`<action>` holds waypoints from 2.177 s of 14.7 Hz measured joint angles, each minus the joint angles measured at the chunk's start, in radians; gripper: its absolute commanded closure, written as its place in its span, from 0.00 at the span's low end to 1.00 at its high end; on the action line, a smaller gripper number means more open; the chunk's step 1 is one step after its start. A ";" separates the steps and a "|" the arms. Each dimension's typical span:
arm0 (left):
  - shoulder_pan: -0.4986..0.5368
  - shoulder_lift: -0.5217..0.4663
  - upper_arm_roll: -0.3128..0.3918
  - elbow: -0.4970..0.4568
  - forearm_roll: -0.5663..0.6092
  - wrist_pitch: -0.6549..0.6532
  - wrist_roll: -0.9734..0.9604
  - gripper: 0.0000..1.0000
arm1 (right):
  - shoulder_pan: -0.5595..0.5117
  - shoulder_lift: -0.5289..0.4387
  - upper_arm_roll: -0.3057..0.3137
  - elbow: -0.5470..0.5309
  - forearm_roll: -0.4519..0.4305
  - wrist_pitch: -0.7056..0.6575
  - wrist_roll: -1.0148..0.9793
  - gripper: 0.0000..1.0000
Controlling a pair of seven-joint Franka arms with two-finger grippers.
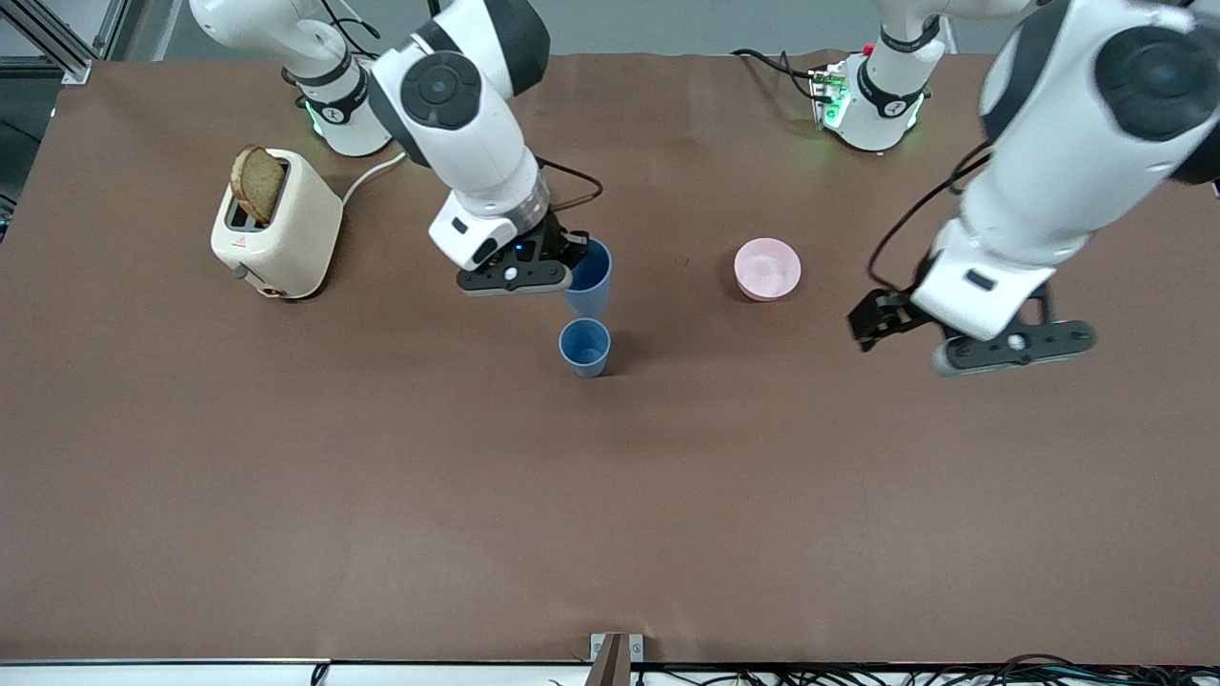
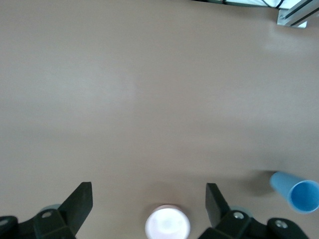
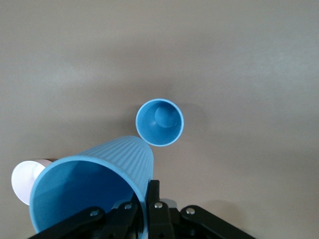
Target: Stack blue cups with both arms
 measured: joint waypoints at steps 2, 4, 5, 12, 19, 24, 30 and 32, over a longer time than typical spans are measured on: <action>0.063 -0.050 0.000 -0.001 0.000 -0.057 0.130 0.00 | 0.026 0.012 0.000 -0.070 0.000 0.098 0.000 0.96; 0.111 -0.093 0.000 -0.007 0.000 -0.089 0.232 0.00 | 0.034 0.027 0.000 -0.112 0.000 0.158 0.000 0.96; 0.124 -0.112 0.000 -0.010 -0.002 -0.102 0.261 0.00 | 0.034 0.033 -0.001 -0.118 -0.001 0.169 0.000 0.96; 0.164 -0.193 0.000 -0.041 -0.077 -0.184 0.350 0.00 | 0.033 0.085 -0.019 -0.127 -0.001 0.246 -0.001 0.96; 0.101 -0.280 0.073 -0.159 -0.080 -0.186 0.355 0.00 | 0.019 0.092 -0.027 -0.127 -0.001 0.249 -0.002 0.96; 0.118 -0.342 0.087 -0.228 -0.080 -0.185 0.355 0.00 | -0.002 0.108 -0.030 -0.132 -0.001 0.247 -0.002 0.95; 0.126 -0.352 0.088 -0.225 -0.080 -0.181 0.355 0.00 | -0.009 0.128 -0.028 -0.132 -0.001 0.253 -0.003 0.35; 0.126 -0.351 0.088 -0.225 -0.080 -0.181 0.355 0.00 | -0.009 0.128 -0.028 -0.131 -0.001 0.254 -0.003 0.04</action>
